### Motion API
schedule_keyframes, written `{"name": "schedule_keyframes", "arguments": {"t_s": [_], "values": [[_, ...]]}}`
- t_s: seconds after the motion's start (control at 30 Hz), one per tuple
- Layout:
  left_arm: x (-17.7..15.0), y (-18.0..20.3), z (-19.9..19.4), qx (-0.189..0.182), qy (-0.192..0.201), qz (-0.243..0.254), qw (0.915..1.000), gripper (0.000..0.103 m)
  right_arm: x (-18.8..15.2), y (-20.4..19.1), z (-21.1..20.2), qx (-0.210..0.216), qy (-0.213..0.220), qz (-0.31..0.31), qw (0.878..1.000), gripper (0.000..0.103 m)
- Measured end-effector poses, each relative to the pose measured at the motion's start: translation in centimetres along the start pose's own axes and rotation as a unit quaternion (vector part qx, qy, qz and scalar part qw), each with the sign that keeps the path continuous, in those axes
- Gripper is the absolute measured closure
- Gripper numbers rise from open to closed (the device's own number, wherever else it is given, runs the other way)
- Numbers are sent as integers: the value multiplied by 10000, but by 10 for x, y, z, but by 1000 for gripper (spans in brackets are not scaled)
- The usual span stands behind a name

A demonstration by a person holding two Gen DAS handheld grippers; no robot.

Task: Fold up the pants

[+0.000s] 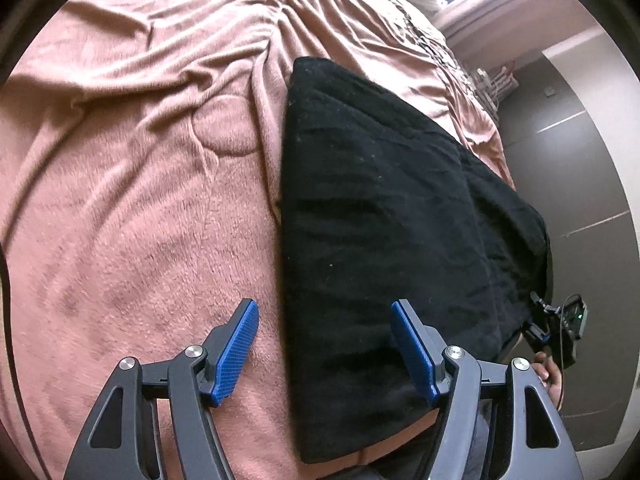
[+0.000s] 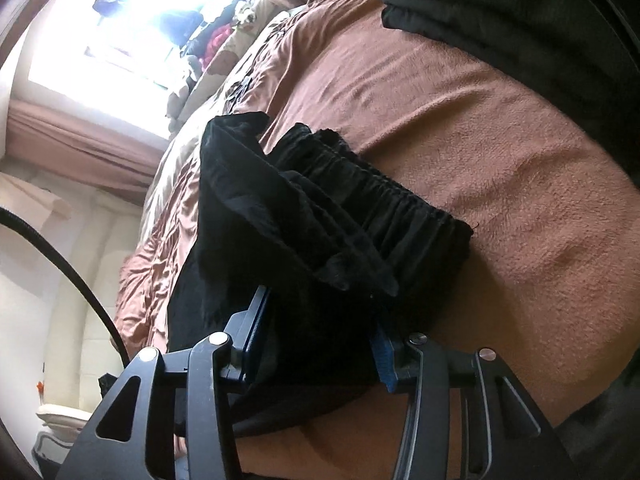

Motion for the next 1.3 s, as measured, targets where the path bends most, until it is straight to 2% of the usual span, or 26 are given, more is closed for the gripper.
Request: {"name": "schedule_keyframes", "arguments": {"t_s": [0.03,0.07,0.1,0.17,0.3,0.53,0.73,0.83,1.07,1.17,1.3], "values": [[0,-2,0,-29,1,-36,10000,33,1,-1,-1,-5,46,-19,10000,67],[0,-3,1,-66,-2,-68,10000,34,2,-3,-3,-30,98,-61,9999,81],[-1,-4,0,-103,-1,-98,9999,34,2,-7,-7,-41,210,-53,9998,90],[-2,-9,0,-160,-9,-184,9997,43,5,-18,-15,-14,353,-154,9993,97],[-6,-15,2,-436,-140,-352,9983,59,11,-54,-28,-35,570,-568,9967,98],[-8,-13,1,-399,-140,-307,9986,61,14,-138,-30,382,572,-1443,9871,98],[-8,-14,2,-456,-138,-328,9983,61,0,-219,6,734,191,-2149,9737,98],[-7,-15,2,-467,-155,-335,9982,61,-21,-255,47,887,-379,-2541,9624,98],[-4,-15,3,-438,-194,-355,9982,61,-68,-283,126,883,-1599,-3027,9354,98],[-2,-13,4,-401,-195,-360,9984,61,-72,-280,139,845,-1782,-3096,9302,98],[-1,-11,6,-385,-188,-397,9983,61,-56,-271,136,680,-1651,-2987,9375,98]]}}
Point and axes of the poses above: each gripper's, at about its wrist camera, not at the fingertips, and z roughly the way its jaws point, y to its right, x to its top, the point moved 1 cm from there along z, roughly the way its jaws point, and after that the axes turned 3 degrees about -y, right-handed, at the moved point
